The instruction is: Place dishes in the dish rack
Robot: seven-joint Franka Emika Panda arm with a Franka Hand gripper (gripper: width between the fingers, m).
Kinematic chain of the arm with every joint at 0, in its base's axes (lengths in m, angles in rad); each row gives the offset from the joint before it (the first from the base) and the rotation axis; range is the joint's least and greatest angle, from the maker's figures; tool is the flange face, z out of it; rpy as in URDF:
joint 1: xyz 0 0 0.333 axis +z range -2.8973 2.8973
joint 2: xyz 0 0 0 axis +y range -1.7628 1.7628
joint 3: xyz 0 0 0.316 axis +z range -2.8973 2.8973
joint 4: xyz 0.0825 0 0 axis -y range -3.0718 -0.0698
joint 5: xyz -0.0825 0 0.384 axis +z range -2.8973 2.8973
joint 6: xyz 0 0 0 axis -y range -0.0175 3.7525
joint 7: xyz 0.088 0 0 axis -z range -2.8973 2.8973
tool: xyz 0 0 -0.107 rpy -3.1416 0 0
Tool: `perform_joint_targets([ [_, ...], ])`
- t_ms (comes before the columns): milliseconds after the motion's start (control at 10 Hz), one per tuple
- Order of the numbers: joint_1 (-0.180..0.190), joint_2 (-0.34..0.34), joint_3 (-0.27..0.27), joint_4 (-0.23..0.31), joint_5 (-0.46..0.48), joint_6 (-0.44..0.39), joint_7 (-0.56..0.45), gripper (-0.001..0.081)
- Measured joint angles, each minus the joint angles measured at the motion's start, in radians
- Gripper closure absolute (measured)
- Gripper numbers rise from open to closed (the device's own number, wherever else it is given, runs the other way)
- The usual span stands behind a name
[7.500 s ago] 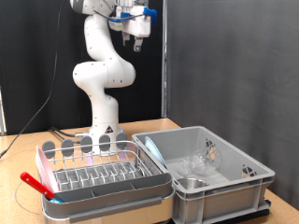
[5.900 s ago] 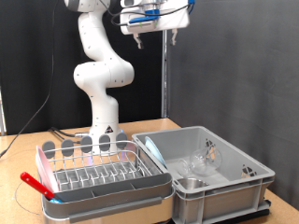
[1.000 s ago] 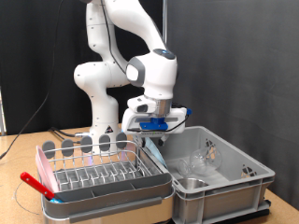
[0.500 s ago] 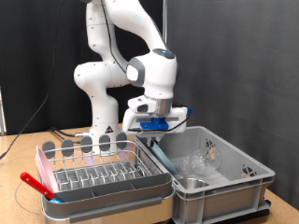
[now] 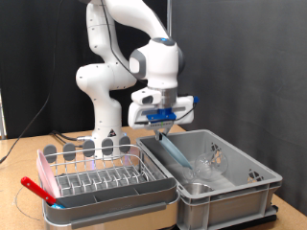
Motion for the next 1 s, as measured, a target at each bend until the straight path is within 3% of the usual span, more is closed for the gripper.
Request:
perform_joint_targets([
  [300, -0.007, -0.100, -0.019, 0.036, 0.015, -0.110, -0.017, 0.0774],
  [600, -0.046, -0.170, -0.024, 0.082, -0.007, -0.208, -0.012, 0.0775],
  [800, -0.044, -0.166, -0.022, 0.077, -0.027, -0.199, -0.035, 0.0775],
  [1000, -0.062, -0.181, -0.022, 0.078, -0.125, -0.187, -0.072, 0.0775],
])
